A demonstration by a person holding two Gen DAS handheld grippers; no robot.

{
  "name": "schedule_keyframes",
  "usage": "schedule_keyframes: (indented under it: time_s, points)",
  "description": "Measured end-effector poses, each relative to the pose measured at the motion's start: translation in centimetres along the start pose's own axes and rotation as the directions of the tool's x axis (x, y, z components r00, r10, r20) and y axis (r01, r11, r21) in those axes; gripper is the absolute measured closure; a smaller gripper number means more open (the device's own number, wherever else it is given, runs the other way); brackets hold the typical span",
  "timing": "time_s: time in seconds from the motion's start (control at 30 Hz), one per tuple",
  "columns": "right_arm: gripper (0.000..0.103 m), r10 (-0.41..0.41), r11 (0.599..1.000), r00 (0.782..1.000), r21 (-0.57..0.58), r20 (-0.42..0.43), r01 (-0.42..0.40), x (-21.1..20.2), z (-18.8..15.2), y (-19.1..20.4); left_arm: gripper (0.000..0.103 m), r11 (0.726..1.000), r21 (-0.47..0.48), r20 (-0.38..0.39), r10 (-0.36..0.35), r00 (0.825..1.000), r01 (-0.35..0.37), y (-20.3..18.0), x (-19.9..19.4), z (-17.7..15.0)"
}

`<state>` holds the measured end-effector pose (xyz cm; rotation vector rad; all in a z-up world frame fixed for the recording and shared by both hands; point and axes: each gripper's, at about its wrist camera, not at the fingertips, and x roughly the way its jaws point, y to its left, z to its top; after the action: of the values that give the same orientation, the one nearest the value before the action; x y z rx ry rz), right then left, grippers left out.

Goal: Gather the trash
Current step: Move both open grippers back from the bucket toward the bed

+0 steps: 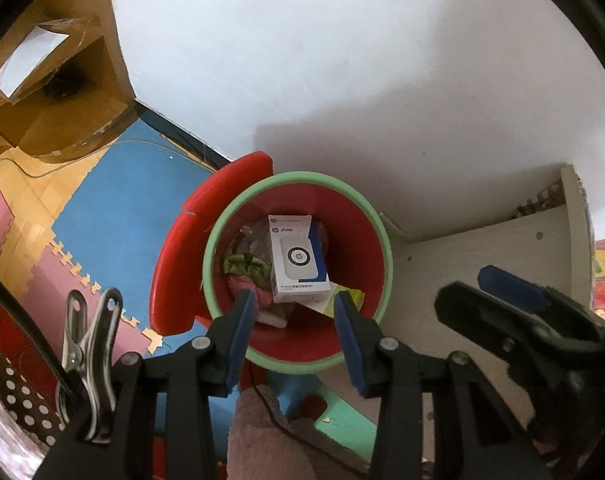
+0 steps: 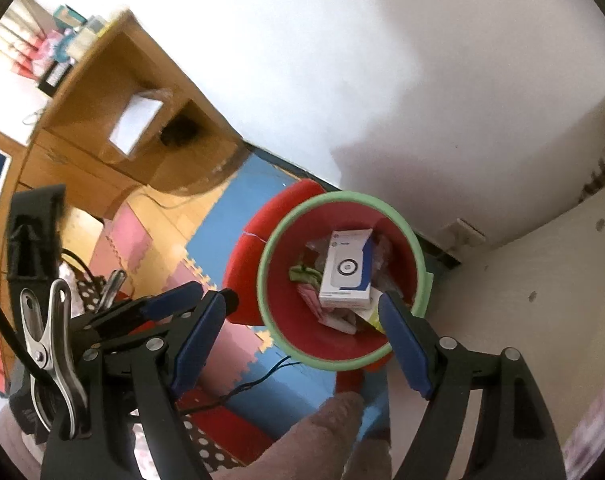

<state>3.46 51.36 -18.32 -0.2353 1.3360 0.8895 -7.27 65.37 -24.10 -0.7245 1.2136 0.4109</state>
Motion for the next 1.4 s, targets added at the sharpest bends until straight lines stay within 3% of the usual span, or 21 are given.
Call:
schedule_keyframes:
  time_s: [0.4,0.77,1.17,1.4]
  points:
    - [0.022,0.086,0.996,0.99,-0.019,0.114,-0.084,-6.5,-3.8,1.4,0.06,0.999,0.043,0.076,0.012,0.997,-0.015,-1.9,-5.9,-2.7]
    - [0.022,0.132,0.991,0.964,-0.02,0.232,-0.131,-13.3,-8.2,0.8,0.06,0.994,0.098,0.184,0.033,0.982,-0.052,-4.7,-12.0,-6.1]
    - [0.022,0.124,0.987,0.92,0.051,0.372,-0.154,-22.4,-15.2,-3.4,0.058,0.974,0.211,0.226,0.029,0.974,-0.078,-11.5,-17.1,-11.4]
    - [0.022,0.07,0.984,0.896,0.116,0.439,-0.134,-26.7,-20.3,-6.5,0.058,0.959,0.281,0.218,-0.022,0.976,-0.041,-15.9,-18.4,-14.8]
